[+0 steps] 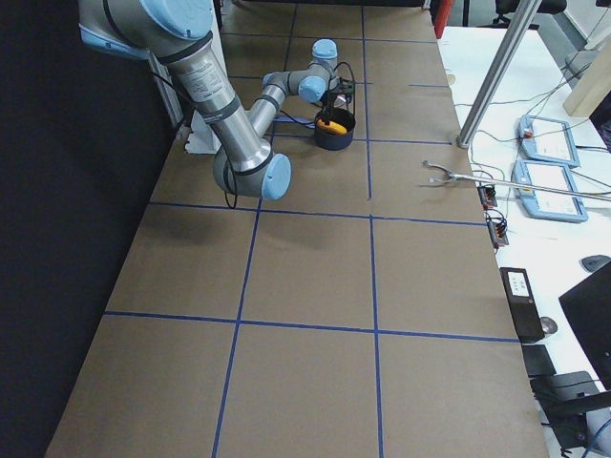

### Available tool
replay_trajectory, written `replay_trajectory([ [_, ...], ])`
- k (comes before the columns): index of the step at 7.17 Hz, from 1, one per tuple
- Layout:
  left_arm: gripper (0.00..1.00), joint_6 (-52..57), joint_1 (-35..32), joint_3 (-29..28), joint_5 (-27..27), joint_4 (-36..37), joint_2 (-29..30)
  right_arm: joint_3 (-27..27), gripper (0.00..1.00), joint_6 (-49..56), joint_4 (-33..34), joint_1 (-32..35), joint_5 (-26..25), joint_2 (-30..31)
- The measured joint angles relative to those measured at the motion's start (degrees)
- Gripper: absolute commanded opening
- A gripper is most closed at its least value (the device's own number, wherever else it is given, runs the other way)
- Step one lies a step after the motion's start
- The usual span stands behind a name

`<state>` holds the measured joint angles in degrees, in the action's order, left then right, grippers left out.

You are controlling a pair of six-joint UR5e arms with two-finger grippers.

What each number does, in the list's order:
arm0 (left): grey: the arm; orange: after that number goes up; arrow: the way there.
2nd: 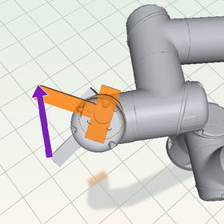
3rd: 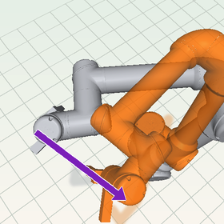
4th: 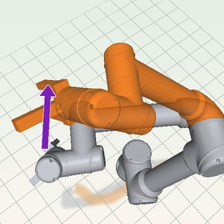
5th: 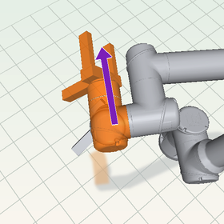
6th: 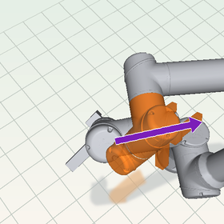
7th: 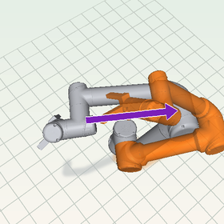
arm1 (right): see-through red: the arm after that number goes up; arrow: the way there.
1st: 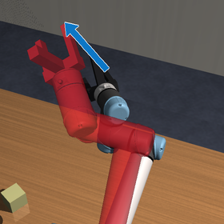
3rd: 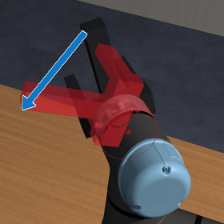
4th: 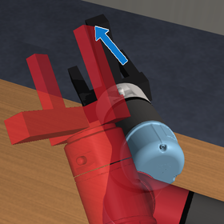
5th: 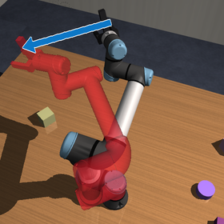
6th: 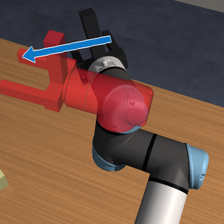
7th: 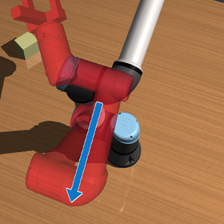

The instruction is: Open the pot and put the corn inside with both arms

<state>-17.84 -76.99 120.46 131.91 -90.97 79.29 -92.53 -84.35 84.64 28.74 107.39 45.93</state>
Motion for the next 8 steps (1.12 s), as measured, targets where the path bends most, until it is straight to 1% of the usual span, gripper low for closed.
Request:
replay_trajectory([
  [1, 1.00, 0.07, 0.00, -0.12, 0.01, 0.00, 0.00, -1.15, 0.99, 0.15, 0.14, 0.84, 1.12, 0.41],
  [2, 1.00, 0.30, 0.00, -0.26, 0.00, -0.02, -0.09, -4.03, 0.99, 0.51, 0.46, 3.12, 3.76, 2.31],
  [3, 1.00, 0.77, 0.00, -0.37, -0.02, -0.08, -0.45, -7.92, 0.99, 2.17, 0.68, 6.54, 7.02, 6.16],
  [4, 1.00, 2.60, -0.48, -0.48, -0.04, -0.05, -1.03, -12.03, 0.99, 6.97, 0.83, 10.82, 10.60, 11.59],
  [5, 1.00, 6.40, -2.11, -0.83, -0.11, 0.59, -1.42, -15.40, 0.99, 14.46, 0.89, 16.08, 14.74, 17.76],
  [6, 1.00, 11.45, -4.99, -1.63, -0.14, 2.52, -1.39, -17.67, 0.99, 22.82, 0.86, 21.49, 18.45, 23.93],
  [8, 1.00, 22.89, -11.18, -4.06, -0.16, 8.47, -0.81, -20.10, 0.99, 44.27, 0.79, 33.19, 24.92, 37.14],
])
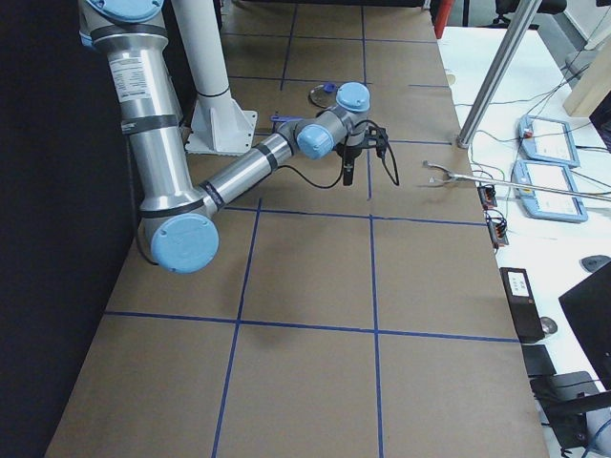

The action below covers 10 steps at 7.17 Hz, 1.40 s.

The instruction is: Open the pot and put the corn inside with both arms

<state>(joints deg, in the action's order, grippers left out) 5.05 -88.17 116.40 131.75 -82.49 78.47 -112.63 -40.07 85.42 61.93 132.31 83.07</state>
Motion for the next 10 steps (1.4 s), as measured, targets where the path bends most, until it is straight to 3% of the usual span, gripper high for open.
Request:
replay_trajectory([
  [3, 1.00, 3.68, -3.04, -2.64, 0.86, 3.78, -0.54, 2.57, 0.99, 30.84, 0.30, 16.50, 3.11, 14.53],
  [5, 1.00, 3.67, -4.07, -3.85, 3.03, 3.98, -2.79, 7.95, 0.99, 42.98, 0.42, 22.46, 3.37, 16.73],
  [10, 1.00, 3.34, -4.12, -5.43, 3.43, 3.22, -3.47, 7.67, 0.99, 46.52, 4.57, 24.25, 3.02, 15.82],
])
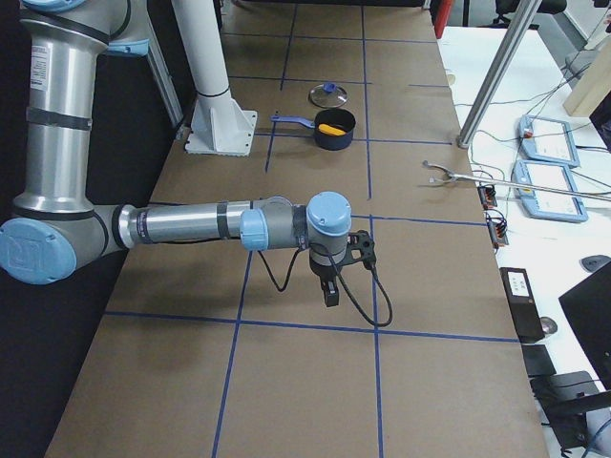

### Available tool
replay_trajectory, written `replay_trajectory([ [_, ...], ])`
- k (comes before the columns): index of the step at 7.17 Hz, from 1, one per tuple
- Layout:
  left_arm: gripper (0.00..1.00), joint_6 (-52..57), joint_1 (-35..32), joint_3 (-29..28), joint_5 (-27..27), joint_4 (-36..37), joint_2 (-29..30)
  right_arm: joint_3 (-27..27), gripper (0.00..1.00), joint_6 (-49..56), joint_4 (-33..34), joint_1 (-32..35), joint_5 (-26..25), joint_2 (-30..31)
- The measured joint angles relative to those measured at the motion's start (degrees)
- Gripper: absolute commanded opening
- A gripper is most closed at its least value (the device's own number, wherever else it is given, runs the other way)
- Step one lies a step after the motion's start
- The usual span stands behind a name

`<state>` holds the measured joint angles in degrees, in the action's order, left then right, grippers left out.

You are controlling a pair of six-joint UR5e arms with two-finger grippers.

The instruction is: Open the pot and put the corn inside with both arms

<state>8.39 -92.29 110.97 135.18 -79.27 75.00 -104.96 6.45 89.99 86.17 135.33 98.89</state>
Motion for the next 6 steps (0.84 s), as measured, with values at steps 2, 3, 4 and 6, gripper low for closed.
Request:
replay_trajectory([
  [2, 1.00, 0.29, 0.03, 0.12, -0.15, -0.29, 0.03, -0.02, 0.99, 0.07, 0.08, 0.04, -0.06, 0.31],
  [3, 1.00, 0.14, 0.06, -0.17, -0.08, -0.51, 0.36, -0.04, 0.99, 0.09, 0.09, 0.04, -0.06, 0.40],
  [4, 1.00, 0.03, 0.11, -0.21, -0.11, -0.61, 0.79, -0.04, 0.99, 0.08, 0.09, 0.05, -0.06, 0.44],
  [6, 1.00, 0.01, 0.22, -0.29, -0.44, -0.42, 1.98, 0.04, 0.99, 0.12, 0.09, 0.05, -0.07, 0.61],
])
